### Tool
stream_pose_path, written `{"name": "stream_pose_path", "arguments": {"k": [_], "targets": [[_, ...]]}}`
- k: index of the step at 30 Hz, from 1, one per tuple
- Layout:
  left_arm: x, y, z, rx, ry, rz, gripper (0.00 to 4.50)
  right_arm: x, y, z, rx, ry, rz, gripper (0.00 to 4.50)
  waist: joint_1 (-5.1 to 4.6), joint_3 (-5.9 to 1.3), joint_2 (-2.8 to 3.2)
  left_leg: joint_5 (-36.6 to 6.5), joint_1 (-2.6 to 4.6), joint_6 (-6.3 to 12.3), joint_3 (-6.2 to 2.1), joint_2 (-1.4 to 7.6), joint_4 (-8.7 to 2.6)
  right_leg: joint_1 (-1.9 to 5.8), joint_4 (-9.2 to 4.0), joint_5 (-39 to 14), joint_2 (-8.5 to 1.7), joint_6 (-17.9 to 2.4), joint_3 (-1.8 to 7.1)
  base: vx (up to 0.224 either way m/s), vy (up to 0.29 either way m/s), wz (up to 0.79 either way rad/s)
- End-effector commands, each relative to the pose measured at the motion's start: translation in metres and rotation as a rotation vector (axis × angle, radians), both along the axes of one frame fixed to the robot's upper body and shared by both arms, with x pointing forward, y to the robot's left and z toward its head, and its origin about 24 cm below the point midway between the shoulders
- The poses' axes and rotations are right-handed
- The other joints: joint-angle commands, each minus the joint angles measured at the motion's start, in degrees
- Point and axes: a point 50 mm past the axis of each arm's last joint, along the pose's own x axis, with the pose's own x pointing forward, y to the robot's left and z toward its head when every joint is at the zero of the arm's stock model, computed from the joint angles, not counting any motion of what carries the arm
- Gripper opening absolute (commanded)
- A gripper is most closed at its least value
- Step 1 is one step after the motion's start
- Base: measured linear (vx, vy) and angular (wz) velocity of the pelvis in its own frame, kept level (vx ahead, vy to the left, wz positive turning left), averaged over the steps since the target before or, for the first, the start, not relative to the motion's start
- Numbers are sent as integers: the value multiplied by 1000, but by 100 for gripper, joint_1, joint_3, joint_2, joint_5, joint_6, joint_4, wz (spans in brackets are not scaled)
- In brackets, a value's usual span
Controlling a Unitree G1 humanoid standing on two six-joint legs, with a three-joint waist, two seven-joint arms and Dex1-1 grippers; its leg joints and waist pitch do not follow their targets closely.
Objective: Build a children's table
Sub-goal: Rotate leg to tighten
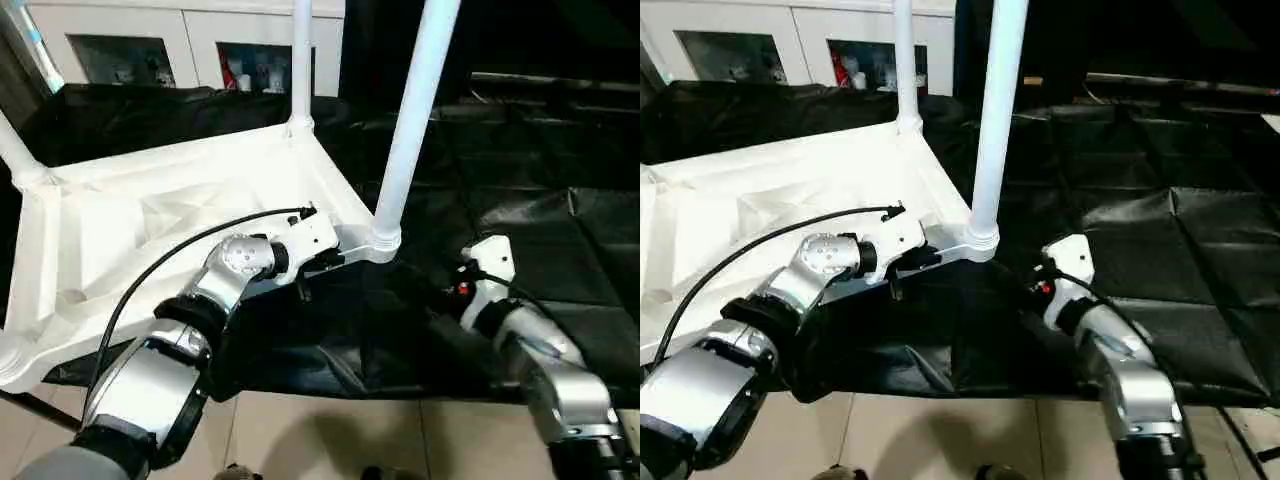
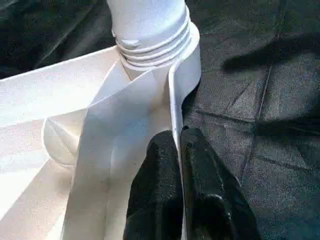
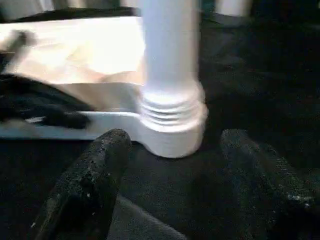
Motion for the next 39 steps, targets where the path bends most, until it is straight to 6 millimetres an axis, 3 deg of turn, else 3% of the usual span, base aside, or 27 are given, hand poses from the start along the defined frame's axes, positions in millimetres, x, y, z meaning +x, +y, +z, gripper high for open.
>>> {"name": "stream_pose_path", "arguments": {"k": [1,5,10,12,14,15,16,17,18,19,20,21,22,23,24,25,26,27,28,29,30,31,32,33,34,36,39], "targets": [[0,1,1,-70,-6,41,0,5,-8,1,-26,10,-79,325,42,-372,-81,-1300,28,249,23,84,-320,275,-352,-1900,-254,-1047,175,0,0,0],[-3,-4,6,-143,-2,22,0,11,-6,-2,-37,17,-174,325,22,-397,-66,-1200,39,264,44,79,-294,263,-282,-1238,-224,-1217,187,0,0,0],[-10,-8,1,-148,24,2,0,17,-6,-5,-33,29,-260,325,-1,-364,-55,-2395,248,278,57,87,-395,347,-379,-2356,-192,-1167,126,0,0,0],[-11,-8,-1,-144,27,5,0,18,-3,-5,-84,16,-251,325,-23,-321,-75,-2691,333,357,83,60,-412,390,-427,-2721,-151,-1213,92,0,0,0],[-12,-8,-2,-139,30,9,0,19,-3,-6,-123,20,-252,325,-18,-312,-74,-2551,334,418,104,38,-414,467,-435,-2705,-162,-1236,119,31,0,0],[-13,-7,-3,-133,32,8,0,18,-3,-7,-121,27,-251,325,78,-303,-182,-2077,-177,832,-59,-111,-368,824,-450,-2788,-340,-970,-32,0,0,0],[-13,-7,-3,-133,33,8,0,18,-3,-7,-121,27,-250,325,52,-400,-74,-1425,-174,1330,-123,-137,-286,887,-486,-2573,-475,-809,-135,51,-1,28],[-14,-7,-4,-130,34,7,0,18,-2,-7,-127,10,-249,325,54,-430,-9,-1173,-179,1493,-152,-151,-237,928,-489,-2455,-483,-860,-212,88,-3,56],[-15,-7,-5,-127,37,4,0,18,-2,-6,-122,2,-256,325,-5,-433,45,-601,-223,1835,-234,-188,-141,985,-478,-2049,-428,-953,-412,88,-3,56],[-15,-7,-5,-127,37,4,0,18,-2,-6,-122,2,-256,325,-5,-433,45,-601,-223,1835,-234,-188,-141,985,-478,-2049,-428,-953,-412,101,-5,62],[-16,-7,-5,-124,39,2,0,18,-2,-6,-117,1,-259,325,-60,-442,73,-281,-214,2034,-301,-195,-104,1039,-441,-1731,-364,-1030,-531,115,-1,57],[-16,-6,-6,-118,39,-1,0,17,-1,-6,-82,8,-267,325,-193,-499,241,-67,305,1935,-294,61,-141,763,-282,-1506,-159,-1165,-458,115,-1,57],[-17,-5,-6,-105,40,-7,0,16,-1,-6,-54,13,-272,325,-310,-433,133,274,510,2213,-532,292,-208,576,0,-1125,-39,-1279,-429,128,-26,21],[-17,-5,-7,-98,42,-10,0,16,0,-6,-58,11,-270,325,-307,-434,115,401,631,2362,-558,317,-185,475,66,-961,-57,-1292,-395,126,-31,-5],[-17,-4,-7,-86,38,-11,0,16,0,-7,-69,8,-264,325,-270,-417,52,421,610,2531,-464,231,-130,488,79,-621,-178,-1370,-278,126,-31,-5],[-18,-4,-7,-81,36,-12,0,15,0,-7,-76,5,-261,325,-244,-400,-35,357,425,2481,-336,91,-69,634,21,-430,-239,-1409,-191,99,-5,-4],[-18,-4,-7,-78,38,-19,0,15,0,-6,-81,0,-257,325,-22,-423,-102,211,-148,1941,-92,-245,136,1124,-136,-348,-374,-1450,49,60,3,4],[-19,-3,-6,-75,28,-22,0,14,-1,-6,-82,-4,-257,325,7,-469,-59,443,-123,1796,-102,-191,147,1074,-57,-116,-357,-1527,34,60,3,4],[-19,-3,-6,-75,28,-22,0,14,-1,-6,-82,-4,-257,325,-32,-489,-17,1217,-73,1669,-157,-154,161,981,152,792,-228,-1616,-35,56,-10,12],[-19,-2,-1,-97,6,-27,0,13,-6,-5,-67,-5,-276,325,-59,-511,11,1718,33,1676,-201,-117,185,881,255,1318,-182,-1630,-55,66,-26,9],[-19,0,1,-99,5,-15,0,12,-8,-4,-61,-1,-286,325,-117,-578,24,2898,276,1788,-342,-37,276,685,430,2257,-114,-1563,-50,66,-26,9],[-19,0,1,-99,5,-12,0,12,-9,-4,-60,0,-287,325,-170,-609,-52,3475,264,1861,-402,-61,342,678,497,2765,-90,-1408,16,0,0,0],[-20,2,2,-93,6,-2,0,11,-11,-5,-60,5,-293,325,-102,-606,-53,4085,276,1777,-387,-130,418,580,522,3542,-93,-1190,131,0,0,0],[-20,2,2,-90,6,-1,0,11,-12,-5,-61,6,-292,325,-48,-555,-93,3547,112,1468,-290,-167,372,630,504,3798,-141,-1066,209,0,0,0],[-20,2,2,-87,5,-2,0,11,-12,-5,-63,7,-292,325,20,-514,-80,2425,48,1080,-213,-157,280,674,434,3603,-184,-1074,254,0,0,0],[-19,4,3,-96,41,55,0,11,-12,-6,-78,10,-284,325,48,-469,-117,1091,41,635,-179,-84,130,711,335,2782,-182,-1144,274,-78,-31,6],[-20,1,8,-141,90,84,41,12,-14,-4,-78,7,-283,328,68,-346,-132,-216,58,387,-131,2,-60,632,129,640,-199,-1343,275,-110,-22,2]]}}
